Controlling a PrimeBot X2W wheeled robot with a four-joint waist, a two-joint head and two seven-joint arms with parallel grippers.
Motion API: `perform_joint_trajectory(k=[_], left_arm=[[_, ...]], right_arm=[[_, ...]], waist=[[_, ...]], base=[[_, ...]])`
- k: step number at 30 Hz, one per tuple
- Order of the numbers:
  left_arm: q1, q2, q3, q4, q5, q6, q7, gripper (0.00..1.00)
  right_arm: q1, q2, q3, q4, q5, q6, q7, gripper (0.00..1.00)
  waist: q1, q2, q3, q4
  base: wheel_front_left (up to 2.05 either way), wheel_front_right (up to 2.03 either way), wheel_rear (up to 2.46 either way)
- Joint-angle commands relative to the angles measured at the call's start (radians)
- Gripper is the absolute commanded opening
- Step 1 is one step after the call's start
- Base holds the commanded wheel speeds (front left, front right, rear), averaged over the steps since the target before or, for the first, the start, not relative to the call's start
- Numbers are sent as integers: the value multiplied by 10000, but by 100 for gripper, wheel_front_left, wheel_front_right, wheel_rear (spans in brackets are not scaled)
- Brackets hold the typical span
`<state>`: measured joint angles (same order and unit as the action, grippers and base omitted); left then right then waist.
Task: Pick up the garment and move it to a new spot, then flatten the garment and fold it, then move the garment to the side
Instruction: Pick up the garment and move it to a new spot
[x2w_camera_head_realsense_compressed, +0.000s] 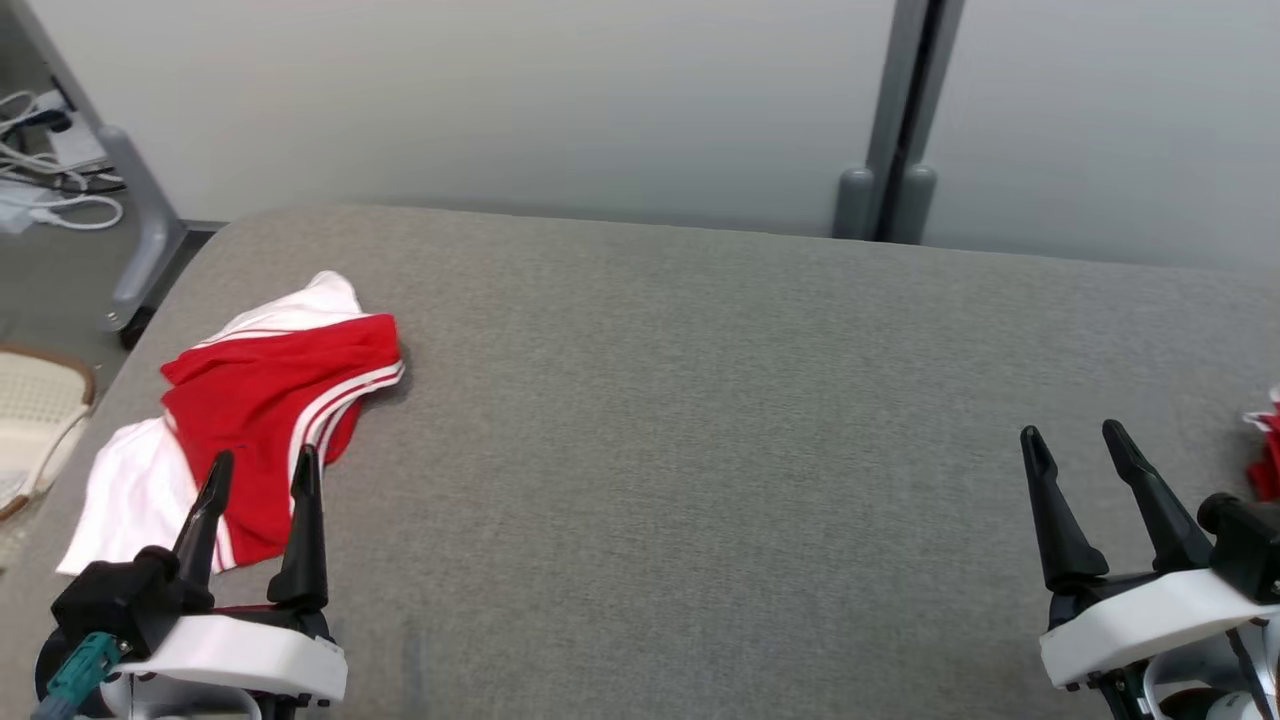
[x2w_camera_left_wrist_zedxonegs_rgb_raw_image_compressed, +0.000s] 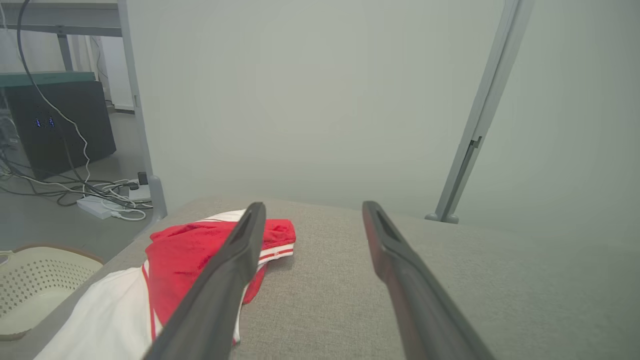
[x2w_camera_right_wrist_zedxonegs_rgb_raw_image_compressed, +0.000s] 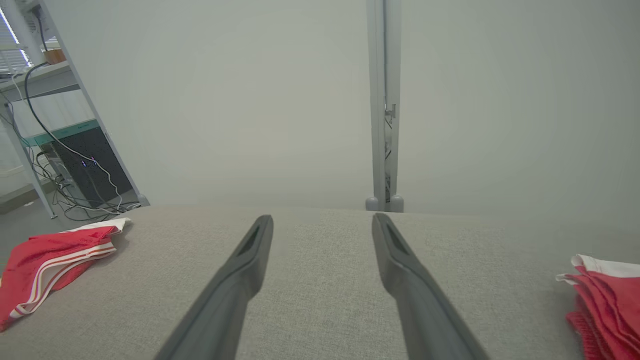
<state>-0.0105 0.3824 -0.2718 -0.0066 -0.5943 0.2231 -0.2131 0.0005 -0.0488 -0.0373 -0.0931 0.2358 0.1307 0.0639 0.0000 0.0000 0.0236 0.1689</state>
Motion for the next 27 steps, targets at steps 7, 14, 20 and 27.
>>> perform_joint_trajectory(k=[7,14,20,27], left_arm=[[-625,-199,214,309,-227,-611,-342,100],[-1074,-351,328,677,-32,-1022,-454,100],[-1149,-368,429,911,196,-1143,-494,100],[-1258,-453,439,1085,363,-1215,-498,100]], right_arm=[[-156,-45,308,-272,48,2,233,100],[-313,-43,458,-122,80,2,273,100],[-300,-43,526,-28,59,2,241,100],[-353,-42,510,-27,58,2,240,100]], waist=[[0,0,184,1855],[0,0,154,2678],[0,0,108,2964],[0,0,157,3062]], base=[[0,0,0],[0,0,0],[0,0,0],[0,0,0]])
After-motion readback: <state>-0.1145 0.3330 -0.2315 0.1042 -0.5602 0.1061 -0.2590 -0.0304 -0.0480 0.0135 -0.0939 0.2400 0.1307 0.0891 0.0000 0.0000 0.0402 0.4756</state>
